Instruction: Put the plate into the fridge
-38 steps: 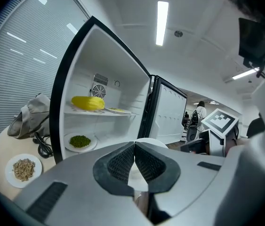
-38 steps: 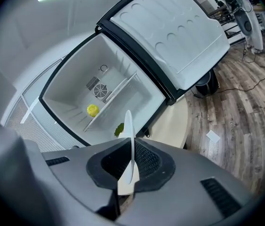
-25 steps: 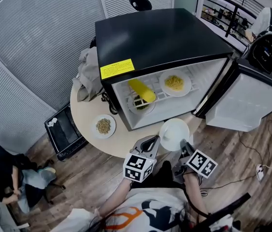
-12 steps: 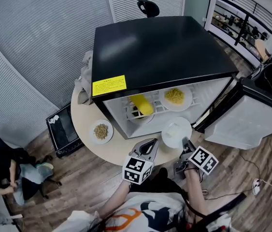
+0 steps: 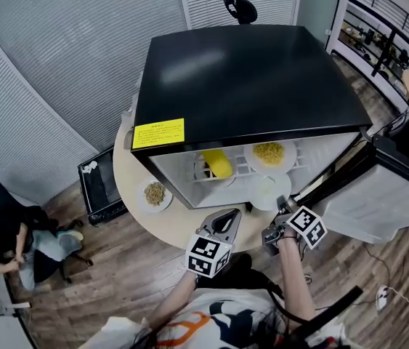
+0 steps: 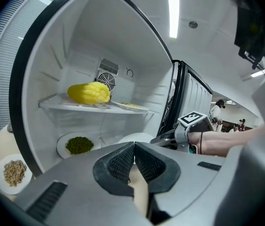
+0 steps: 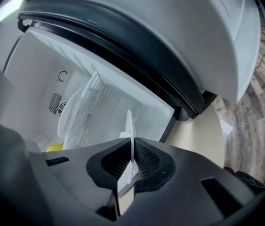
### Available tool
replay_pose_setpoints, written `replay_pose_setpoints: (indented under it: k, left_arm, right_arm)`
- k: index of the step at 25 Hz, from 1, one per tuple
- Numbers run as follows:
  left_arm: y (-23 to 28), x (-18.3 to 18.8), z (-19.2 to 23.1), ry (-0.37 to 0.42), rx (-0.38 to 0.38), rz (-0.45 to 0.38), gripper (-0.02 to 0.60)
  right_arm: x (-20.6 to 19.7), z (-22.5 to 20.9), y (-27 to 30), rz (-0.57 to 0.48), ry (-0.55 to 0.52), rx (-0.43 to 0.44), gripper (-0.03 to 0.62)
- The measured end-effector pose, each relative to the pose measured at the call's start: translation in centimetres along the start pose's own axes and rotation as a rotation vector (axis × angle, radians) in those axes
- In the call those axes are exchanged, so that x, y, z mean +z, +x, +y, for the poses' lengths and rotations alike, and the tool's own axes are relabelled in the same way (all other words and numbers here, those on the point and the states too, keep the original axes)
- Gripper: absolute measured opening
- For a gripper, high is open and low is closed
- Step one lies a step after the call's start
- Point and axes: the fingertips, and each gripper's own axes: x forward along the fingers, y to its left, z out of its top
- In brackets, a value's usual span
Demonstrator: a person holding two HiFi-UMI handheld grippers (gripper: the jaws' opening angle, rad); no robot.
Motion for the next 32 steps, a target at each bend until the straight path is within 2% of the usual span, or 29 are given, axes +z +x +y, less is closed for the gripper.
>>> replay_pose_setpoints:
  k: [7, 15, 18, 26, 32]
  left_arm:
    - [0.6, 0.2, 0.6, -0.017, 0.045, -0.001, 0.011]
    - [1.4, 0.3, 0.6, -0.014, 0.062, 0.006, 0.011]
    - [1.5, 0.1, 0.7, -0.015, 0.07, 0.015, 0.011]
    - [1.6, 0.0, 1.1, -0.032, 0.087, 0.02, 0.011]
    - [1.5, -0.2, 1.1, -0.03, 0.087, 0.027, 0.011]
  right_arm:
    - [0.1, -0.4, 2.3, 0.009, -0.025, -0.012, 0.023]
    - [0.5, 0.0, 5.1, 0.016, -0.052, -0.002, 0.023]
    - [0.7, 0.5, 5.9, 0.009, -0.15, -0.005, 0.024]
    - [1.3, 1.2, 7.2, 0.01, -0.554, -0.066, 0.069]
    - [1.7, 1.6, 7.8, 0.019, -0.673, -0.082, 0.089]
